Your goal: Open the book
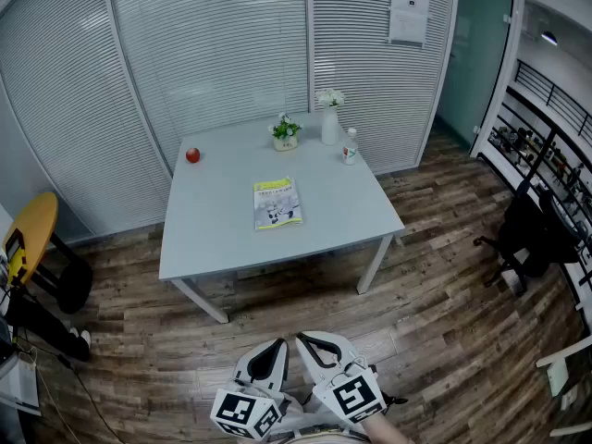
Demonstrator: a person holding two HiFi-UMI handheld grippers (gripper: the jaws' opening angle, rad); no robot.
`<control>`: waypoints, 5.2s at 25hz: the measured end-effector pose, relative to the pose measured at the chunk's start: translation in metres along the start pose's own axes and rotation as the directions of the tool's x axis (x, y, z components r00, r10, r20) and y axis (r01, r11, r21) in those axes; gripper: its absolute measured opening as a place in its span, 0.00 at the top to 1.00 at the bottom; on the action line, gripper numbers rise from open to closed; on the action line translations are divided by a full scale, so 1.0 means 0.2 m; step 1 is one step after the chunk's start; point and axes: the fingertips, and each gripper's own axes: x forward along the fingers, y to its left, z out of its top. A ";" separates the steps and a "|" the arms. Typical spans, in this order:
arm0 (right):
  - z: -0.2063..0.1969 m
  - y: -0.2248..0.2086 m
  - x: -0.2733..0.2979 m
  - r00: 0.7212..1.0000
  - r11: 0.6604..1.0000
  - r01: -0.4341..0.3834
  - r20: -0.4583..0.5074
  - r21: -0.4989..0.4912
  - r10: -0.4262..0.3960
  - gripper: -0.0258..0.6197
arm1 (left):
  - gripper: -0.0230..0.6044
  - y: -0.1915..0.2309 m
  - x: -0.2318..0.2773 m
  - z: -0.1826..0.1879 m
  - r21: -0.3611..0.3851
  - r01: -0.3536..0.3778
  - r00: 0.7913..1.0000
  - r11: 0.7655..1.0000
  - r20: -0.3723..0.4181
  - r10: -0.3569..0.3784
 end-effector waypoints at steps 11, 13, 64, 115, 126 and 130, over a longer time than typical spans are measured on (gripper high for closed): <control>-0.03 0.00 0.02 0.998 0.998 -0.051 0.039 -0.022 0.051 0.96 | 0.97 0.02 0.01 -0.04 -0.016 -0.001 1.000 1.000 -0.005 0.001; 0.00 -0.02 0.05 0.998 0.998 -0.050 0.034 -0.029 0.051 0.96 | 0.97 0.05 0.03 -0.02 -0.026 -0.003 1.000 1.000 -0.003 0.003; -0.01 -0.69 1.31 0.994 0.996 0.088 -0.072 0.006 -0.087 0.96 | 0.97 1.14 0.95 0.20 -0.054 0.126 0.987 0.991 -0.090 -0.130; -0.04 -2.00 2.01 0.990 0.992 -0.127 -0.056 0.009 0.127 0.96 | 0.97 1.47 2.38 0.44 -0.038 -0.020 0.997 0.999 -0.081 0.017; -0.10 -2.11 2.03 0.984 0.985 -0.170 -0.059 -0.003 0.169 0.96 | 0.97 1.49 2.46 0.40 -0.043 -0.082 0.993 0.996 -0.087 0.078; -0.12 -2.11 2.04 0.980 0.982 -0.190 -0.062 -0.010 0.189 0.96 | 0.97 1.51 2.47 0.40 -0.049 -0.097 0.993 0.994 -0.078 0.093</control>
